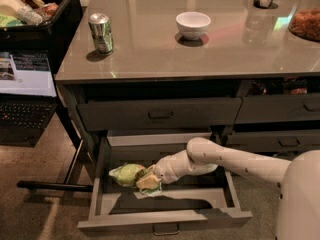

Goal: Place green jalapeno chip bag into middle drawer

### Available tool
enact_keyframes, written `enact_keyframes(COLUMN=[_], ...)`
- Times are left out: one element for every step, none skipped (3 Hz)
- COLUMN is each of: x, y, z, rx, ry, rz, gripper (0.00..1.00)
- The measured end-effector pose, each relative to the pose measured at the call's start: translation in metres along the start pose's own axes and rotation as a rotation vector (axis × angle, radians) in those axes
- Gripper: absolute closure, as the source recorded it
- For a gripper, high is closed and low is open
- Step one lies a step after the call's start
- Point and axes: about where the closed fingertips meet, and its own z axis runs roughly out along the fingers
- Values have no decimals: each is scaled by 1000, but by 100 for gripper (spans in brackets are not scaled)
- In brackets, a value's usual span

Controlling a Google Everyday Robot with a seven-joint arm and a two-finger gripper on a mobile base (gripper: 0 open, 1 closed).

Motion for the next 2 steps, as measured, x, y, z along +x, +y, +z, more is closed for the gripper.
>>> enact_keyframes(x=[29, 51], y=[-20, -38], z=[9, 11], rx=[42, 80], ry=[54, 79], rz=[18, 41], gripper=[36, 12])
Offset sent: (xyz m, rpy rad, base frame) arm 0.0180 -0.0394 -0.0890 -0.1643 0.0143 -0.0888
